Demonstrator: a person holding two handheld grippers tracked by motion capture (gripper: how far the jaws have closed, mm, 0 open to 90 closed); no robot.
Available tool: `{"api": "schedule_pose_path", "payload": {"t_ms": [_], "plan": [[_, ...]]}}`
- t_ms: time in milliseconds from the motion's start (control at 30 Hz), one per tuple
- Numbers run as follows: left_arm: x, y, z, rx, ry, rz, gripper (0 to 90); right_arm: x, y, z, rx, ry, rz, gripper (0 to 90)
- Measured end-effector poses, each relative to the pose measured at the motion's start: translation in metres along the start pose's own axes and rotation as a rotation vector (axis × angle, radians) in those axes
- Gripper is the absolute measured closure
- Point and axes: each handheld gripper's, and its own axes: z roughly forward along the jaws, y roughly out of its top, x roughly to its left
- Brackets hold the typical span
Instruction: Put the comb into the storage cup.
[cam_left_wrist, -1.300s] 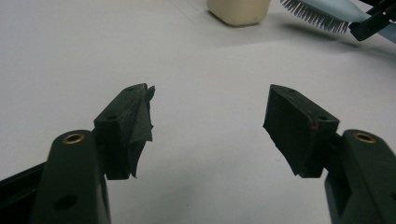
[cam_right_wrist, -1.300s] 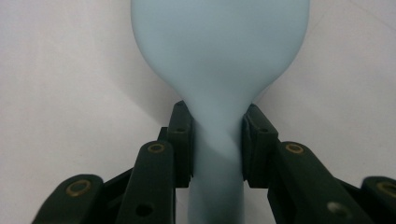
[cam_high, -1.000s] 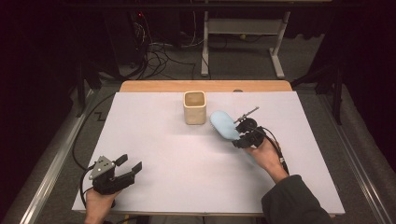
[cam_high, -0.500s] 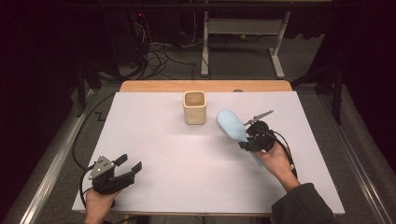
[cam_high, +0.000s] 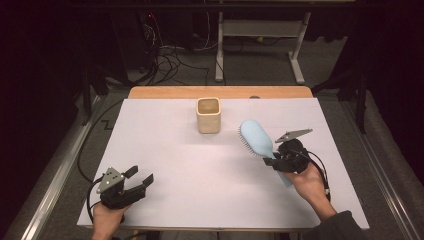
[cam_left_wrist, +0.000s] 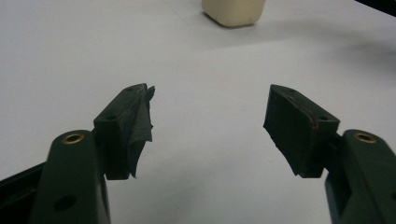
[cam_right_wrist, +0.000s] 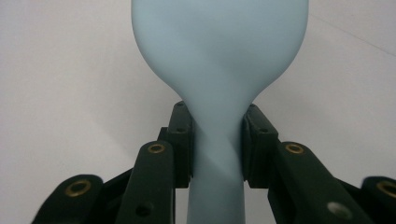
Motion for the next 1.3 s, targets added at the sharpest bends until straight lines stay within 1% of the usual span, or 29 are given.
{"api": "schedule_pose_path", "payload": {"t_ms": [67,133,167,233,433,567,700,733,867,933,1000,1233,1300], "plan": [[0.0,0.0,0.0,0.001,0.001,0.0,32.2,0.0,-0.005,-0.003,-0.015,0.002,-0.001,70.2],[0.0,0.001,0.0,0.002,0.001,0.0,32.2,0.0,-0.01,-0.006,-0.028,0.007,0.006,70.2],[0.0,0.001,0.0,0.0,0.002,-0.002,32.1,0.0,-0.013,-0.007,-0.035,0.011,0.018,70.2],[0.0,0.001,0.0,-0.001,0.003,-0.001,32.1,0.0,-0.018,-0.009,-0.049,0.008,0.019,70.2],[0.001,0.003,-0.002,-0.01,0.006,-0.004,31.9,0.0,-0.029,-0.011,-0.073,0.019,0.036,70.2],[-0.002,0.006,-0.005,-0.018,0.01,0.019,31.6,0.002,-0.035,-0.013,-0.104,0.016,0.039,70.2],[-0.006,0.011,-0.007,-0.024,0.005,0.04,31.4,0.004,-0.041,-0.014,-0.138,0.022,0.037,70.2],[-0.007,0.013,-0.006,-0.022,0.001,0.044,31.4,0.005,-0.043,-0.014,-0.14,0.027,0.041,70.2],[-0.014,0.017,-0.004,-0.015,-0.012,0.071,31.4,0.009,-0.046,-0.014,-0.14,0.034,0.03,70.2],[-0.017,0.019,-0.001,-0.005,-0.02,0.077,31.5,0.012,-0.047,-0.014,-0.147,0.039,0.02,70.2],[-0.019,0.021,0.001,0.004,-0.029,0.081,31.5,0.014,-0.048,-0.014,-0.156,0.046,0.022,70.2],[-0.03,0.029,0.007,-0.006,-0.054,0.102,31.4,0.02,-0.049,-0.013,-0.17,0.057,0.004,70.2],[-0.033,0.031,0.01,-0.002,-0.067,0.108,31.1,0.021,-0.048,-0.013,-0.17,0.06,0.005,70.2]]}}
